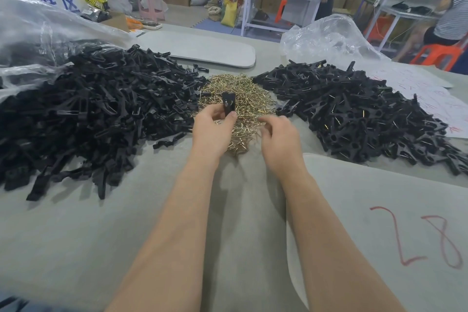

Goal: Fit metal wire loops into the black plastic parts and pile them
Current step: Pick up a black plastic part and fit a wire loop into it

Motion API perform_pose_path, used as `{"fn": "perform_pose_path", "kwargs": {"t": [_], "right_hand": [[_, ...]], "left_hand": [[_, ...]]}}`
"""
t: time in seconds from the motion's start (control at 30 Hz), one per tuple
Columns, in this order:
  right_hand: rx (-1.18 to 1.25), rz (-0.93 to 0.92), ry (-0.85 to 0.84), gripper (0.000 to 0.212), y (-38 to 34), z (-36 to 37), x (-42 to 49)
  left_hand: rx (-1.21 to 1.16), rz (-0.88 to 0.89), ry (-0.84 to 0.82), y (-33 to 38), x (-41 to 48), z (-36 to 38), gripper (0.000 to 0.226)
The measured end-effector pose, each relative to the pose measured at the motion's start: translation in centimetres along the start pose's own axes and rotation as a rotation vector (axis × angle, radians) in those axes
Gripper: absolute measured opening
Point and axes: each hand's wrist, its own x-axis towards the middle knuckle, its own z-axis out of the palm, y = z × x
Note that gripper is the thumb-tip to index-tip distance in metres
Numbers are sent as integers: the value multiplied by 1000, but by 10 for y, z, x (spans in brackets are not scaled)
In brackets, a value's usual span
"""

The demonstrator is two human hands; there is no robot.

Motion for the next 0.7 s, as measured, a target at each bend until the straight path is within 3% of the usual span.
{"fn": "perform_pose_path", "kwargs": {"t": [0.13,0.23,0.3,0.43,0.63,0.7], "right_hand": [[-35,77,-88,23,4,1,2],[20,17,-25,20,3,-4,0],[50,-20,32,23,2,-9,-1],[27,-57,-64,33,2,-8,-4],[136,-73,143,22,0,-13,-1],[125,-96,132,19,1,-12,-2]], "left_hand": [[135,60,-45,-4,2,2,16],[279,98,-53,-8,2,2,16],[323,96,-72,-8,1,3,19],[387,99,-95,-7,-1,4,24],[419,111,-110,-8,0,4,24],[439,124,-114,-9,0,4,24]]}}
